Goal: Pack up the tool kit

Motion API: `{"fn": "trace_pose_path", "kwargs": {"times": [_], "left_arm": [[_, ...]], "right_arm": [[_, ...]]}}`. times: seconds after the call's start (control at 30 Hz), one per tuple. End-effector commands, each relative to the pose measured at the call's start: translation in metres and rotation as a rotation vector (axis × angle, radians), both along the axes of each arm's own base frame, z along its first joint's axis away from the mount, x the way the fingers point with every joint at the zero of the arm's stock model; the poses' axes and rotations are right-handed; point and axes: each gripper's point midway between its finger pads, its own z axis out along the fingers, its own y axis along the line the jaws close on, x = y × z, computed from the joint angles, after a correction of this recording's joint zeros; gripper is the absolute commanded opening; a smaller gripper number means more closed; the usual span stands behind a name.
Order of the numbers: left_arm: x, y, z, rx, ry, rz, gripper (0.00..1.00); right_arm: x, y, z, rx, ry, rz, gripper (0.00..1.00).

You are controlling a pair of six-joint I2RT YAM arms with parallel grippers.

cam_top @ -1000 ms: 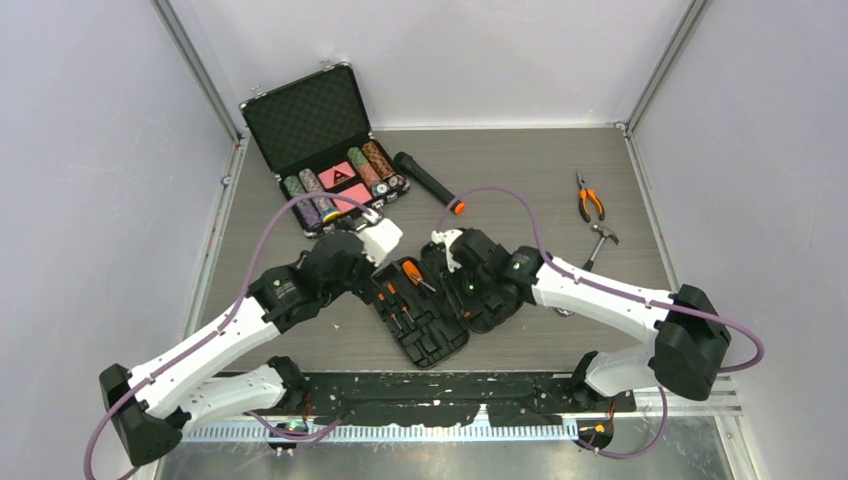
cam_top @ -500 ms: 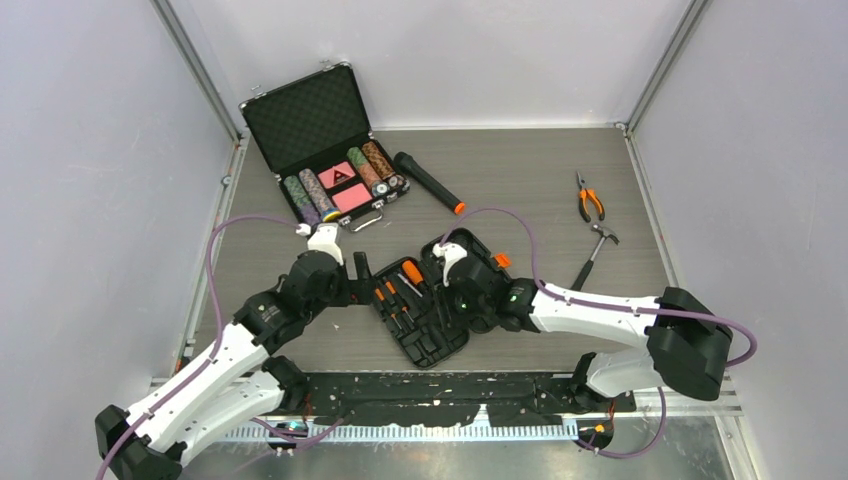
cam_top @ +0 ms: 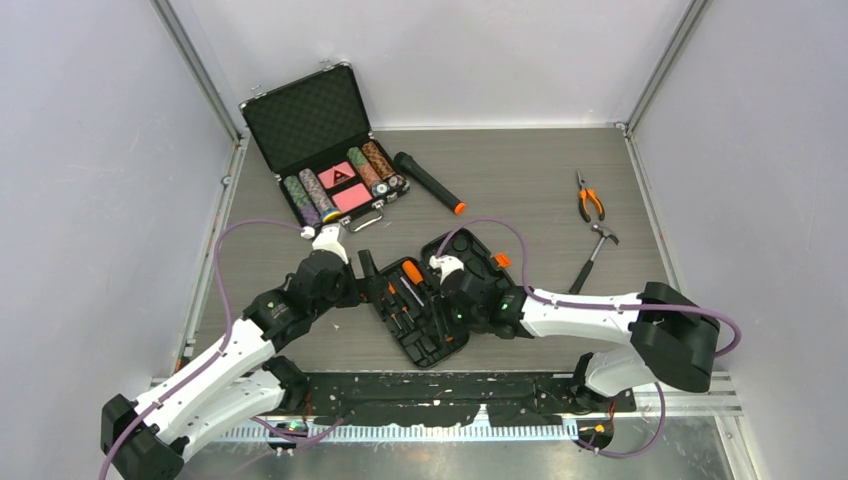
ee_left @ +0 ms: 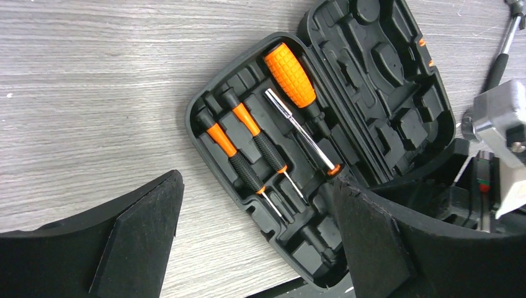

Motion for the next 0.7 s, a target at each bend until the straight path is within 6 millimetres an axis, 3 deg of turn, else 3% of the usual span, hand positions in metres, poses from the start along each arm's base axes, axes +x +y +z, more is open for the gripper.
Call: {"fn": "trace_pose_path", "kwargs": {"times": [0.0, 0.1, 0.37, 0.5, 0.67], "left_arm": [[0.006, -0.009, 0.010, -0.079, -0.021, 0.017, 0.91], [0.005, -0.009, 0.010, -0.086, -0.016, 0.018, 0.91], [0.002, -0.009, 0.010, -0.098, -0.007, 0.022, 0.90], [0.003, -0.015, 0.009, -0.108, 0.003, 0.007, 0.88], [0.008, -0.028, 0.011, -0.124, 0.023, -0.026, 0.77]], "right_arm": [[-0.003, 0.004, 0.001, 0.007, 0.019, -0.033, 0.43], [-0.005, 0.001, 0.004, 0.003, 0.021, -0.039, 0.48], [-0.012, -0.004, 0.021, 0.015, -0.009, -0.012, 0.52], [-0.008, 0.000, 0.033, 0.028, -0.051, 0.018, 0.46], [0.000, 0.010, 0.052, 0.038, -0.104, 0.054, 0.32]]}}
